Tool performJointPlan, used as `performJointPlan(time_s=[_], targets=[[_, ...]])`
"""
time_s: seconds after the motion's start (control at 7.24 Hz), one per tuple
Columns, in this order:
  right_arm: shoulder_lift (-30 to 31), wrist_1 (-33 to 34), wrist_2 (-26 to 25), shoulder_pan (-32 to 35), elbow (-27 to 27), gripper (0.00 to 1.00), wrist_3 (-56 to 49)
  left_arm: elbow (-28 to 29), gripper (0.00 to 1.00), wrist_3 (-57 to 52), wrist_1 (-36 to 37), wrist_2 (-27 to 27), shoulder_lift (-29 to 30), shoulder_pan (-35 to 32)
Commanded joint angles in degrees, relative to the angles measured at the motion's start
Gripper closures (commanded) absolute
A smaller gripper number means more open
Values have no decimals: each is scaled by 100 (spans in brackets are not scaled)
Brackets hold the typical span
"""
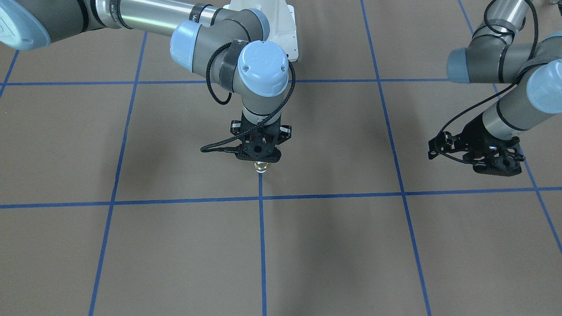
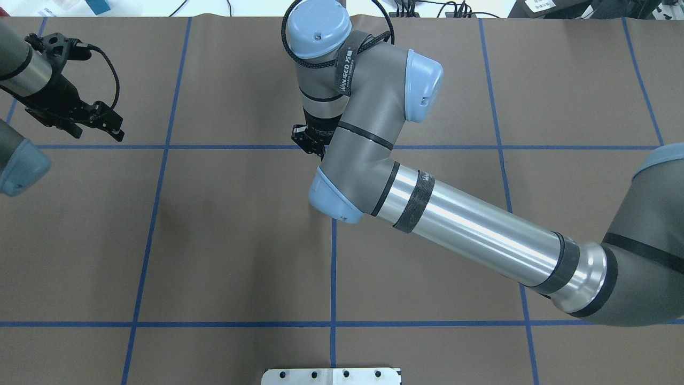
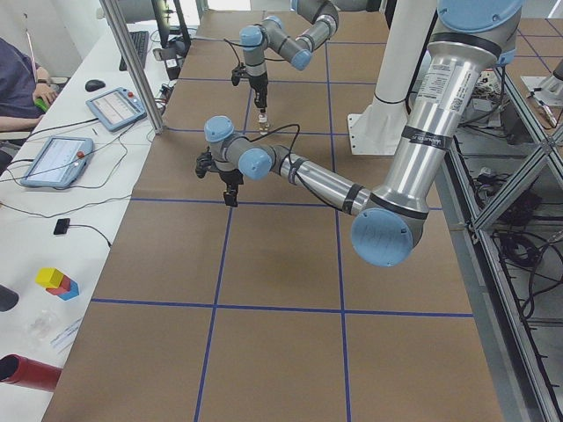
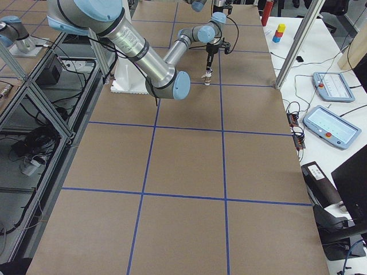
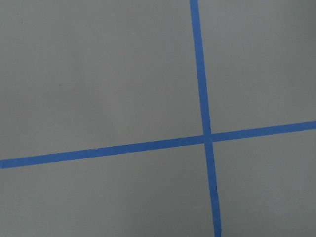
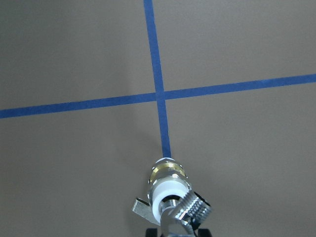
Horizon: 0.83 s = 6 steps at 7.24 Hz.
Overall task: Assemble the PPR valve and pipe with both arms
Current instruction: 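Lower the chrome fitting onto the valve top and press it in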
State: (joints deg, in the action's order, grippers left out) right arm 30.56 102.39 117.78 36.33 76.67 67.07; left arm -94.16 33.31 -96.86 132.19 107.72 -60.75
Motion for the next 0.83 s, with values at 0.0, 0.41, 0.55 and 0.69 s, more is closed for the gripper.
performJointPlan(time_s=[0.0, 0.41, 0.55, 0.69], targets=[[2, -78, 0, -4, -47, 100, -1, 21, 0, 0, 0, 0, 12, 2], [-6, -123, 0, -4, -153, 100, -1, 21, 0, 0, 0, 0, 12, 2], [-6, -123, 0, -4, -153, 100, -1, 21, 0, 0, 0, 0, 12, 2], [2, -158, 0, -4, -153, 100, -1, 47, 0, 0, 0, 0, 21, -7]])
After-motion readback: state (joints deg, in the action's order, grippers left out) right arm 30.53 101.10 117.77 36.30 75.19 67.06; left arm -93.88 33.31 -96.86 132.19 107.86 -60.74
